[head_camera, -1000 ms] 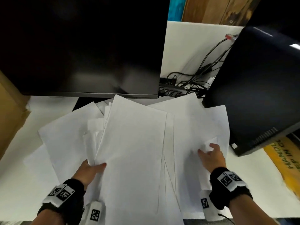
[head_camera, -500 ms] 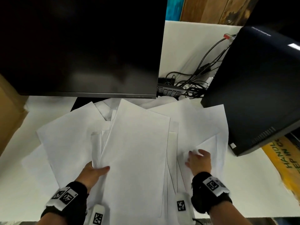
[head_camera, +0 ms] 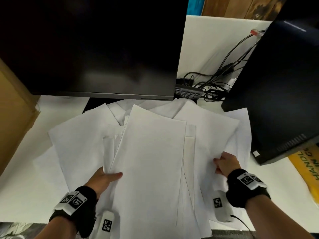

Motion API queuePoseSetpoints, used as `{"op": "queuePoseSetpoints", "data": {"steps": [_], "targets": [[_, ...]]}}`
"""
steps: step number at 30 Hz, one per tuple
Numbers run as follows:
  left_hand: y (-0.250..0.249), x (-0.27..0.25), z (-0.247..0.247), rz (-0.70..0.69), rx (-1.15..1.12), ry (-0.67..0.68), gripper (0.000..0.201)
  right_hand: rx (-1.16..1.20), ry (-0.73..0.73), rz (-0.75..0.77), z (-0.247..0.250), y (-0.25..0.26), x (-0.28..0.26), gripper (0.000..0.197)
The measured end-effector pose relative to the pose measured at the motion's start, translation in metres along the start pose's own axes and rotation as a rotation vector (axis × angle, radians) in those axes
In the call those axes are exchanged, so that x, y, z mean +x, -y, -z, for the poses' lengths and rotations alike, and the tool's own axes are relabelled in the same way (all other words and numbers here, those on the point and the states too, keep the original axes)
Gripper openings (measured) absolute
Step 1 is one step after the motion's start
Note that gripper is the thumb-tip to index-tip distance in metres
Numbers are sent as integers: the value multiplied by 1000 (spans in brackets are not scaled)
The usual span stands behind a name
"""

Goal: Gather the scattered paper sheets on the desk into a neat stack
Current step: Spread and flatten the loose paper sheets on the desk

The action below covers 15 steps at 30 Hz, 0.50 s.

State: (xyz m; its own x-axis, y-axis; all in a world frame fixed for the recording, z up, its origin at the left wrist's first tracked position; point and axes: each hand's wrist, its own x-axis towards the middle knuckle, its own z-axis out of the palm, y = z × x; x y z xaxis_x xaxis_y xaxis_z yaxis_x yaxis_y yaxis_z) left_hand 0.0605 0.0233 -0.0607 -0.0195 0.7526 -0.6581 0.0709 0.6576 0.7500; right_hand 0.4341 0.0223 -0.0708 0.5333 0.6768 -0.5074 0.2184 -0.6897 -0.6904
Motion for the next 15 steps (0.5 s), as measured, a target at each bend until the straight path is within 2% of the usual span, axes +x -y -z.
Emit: {"op": "queuePoseSetpoints", "data": {"steps": [3,5,6,9,11,13,14,15], "targets": [[-1,-1,-2,4,1,22,13,2,195,-7,1,0,-5,6],[-3,-2,-3,1,2,44,16,4,316,3,-9,3,-19,5],[-3,-3,-4,-1,4,54,19,-7,366,24,-17,4,-27,7],[-6,-5,-7,-2,3,91,34,-68,527,87,-38,9,-52,37],[-8,-4,-7,-6,21,93,30,-71,604,104,-48,10,-62,41],[-7,-5,-8,-29,41,68,19,-32,589,126,-53,9,-65,33],[-7,-6,-8,-43,44,46,16,23,514,151,-52,8,-63,27],[-7,-7,-9,-55,42,19,14,75,378,186,-47,9,-60,22]]}}
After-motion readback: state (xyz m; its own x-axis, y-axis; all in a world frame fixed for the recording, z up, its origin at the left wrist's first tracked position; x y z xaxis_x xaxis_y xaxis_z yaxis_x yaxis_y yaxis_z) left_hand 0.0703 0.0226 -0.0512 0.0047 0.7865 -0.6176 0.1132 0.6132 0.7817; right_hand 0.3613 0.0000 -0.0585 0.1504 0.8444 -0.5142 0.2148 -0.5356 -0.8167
